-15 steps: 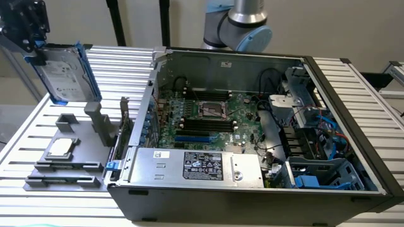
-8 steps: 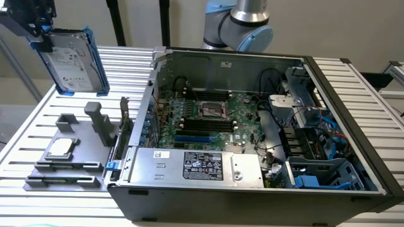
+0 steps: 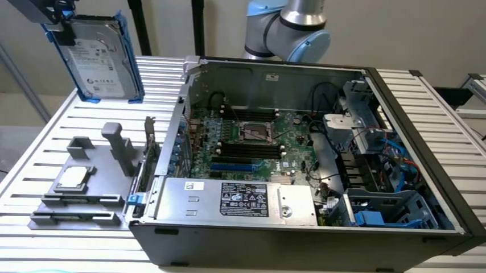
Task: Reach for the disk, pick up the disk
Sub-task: 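Pick up the disk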
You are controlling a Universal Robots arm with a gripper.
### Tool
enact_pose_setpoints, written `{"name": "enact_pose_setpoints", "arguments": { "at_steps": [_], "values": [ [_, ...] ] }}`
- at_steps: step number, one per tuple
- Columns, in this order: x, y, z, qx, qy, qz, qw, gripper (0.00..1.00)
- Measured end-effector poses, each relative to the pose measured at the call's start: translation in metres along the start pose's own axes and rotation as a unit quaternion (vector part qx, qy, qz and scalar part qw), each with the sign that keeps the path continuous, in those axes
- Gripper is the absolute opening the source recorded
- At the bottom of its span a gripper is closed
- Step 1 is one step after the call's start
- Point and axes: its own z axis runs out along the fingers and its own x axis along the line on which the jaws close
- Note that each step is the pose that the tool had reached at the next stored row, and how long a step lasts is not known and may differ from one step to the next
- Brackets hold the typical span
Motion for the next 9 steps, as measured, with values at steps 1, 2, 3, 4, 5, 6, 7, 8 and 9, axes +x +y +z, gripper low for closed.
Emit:
{"name": "enact_pose_setpoints", "arguments": {
  "at_steps": [1,2,3,4,5,6,7,8,9],
  "values": [
    [0.001,-0.0046,-0.0047,0.0001,-0.0006,0.0,1.0,0.33],
    [0.001,-0.0091,-0.0092,0.0001,-0.001,0.0,1.0,0.33],
    [0.002,-0.0135,-0.0138,0.0001,-0.0013,0.0,1.0,0.33],
    [0.003,-0.018,-0.0184,0.0,-0.0016,0.0,1.0,0.33],
    [0.004,-0.0225,-0.0227,-0.0001,-0.0018,0.0,1.0,0.33],
    [0.005,-0.0272,-0.0268,-0.0002,-0.0021,0.0,1.0,0.33],
    [0.006,-0.0316,-0.0296,-0.0002,-0.0025,0.0,1.0,0.33],
    [0.006,-0.0359,-0.0314,-0.0002,-0.0032,0.0,1.0,0.33],
    [0.007,-0.0406,-0.0327,-0.0001,-0.0039,0.0,1.0,0.33]
  ]
}}
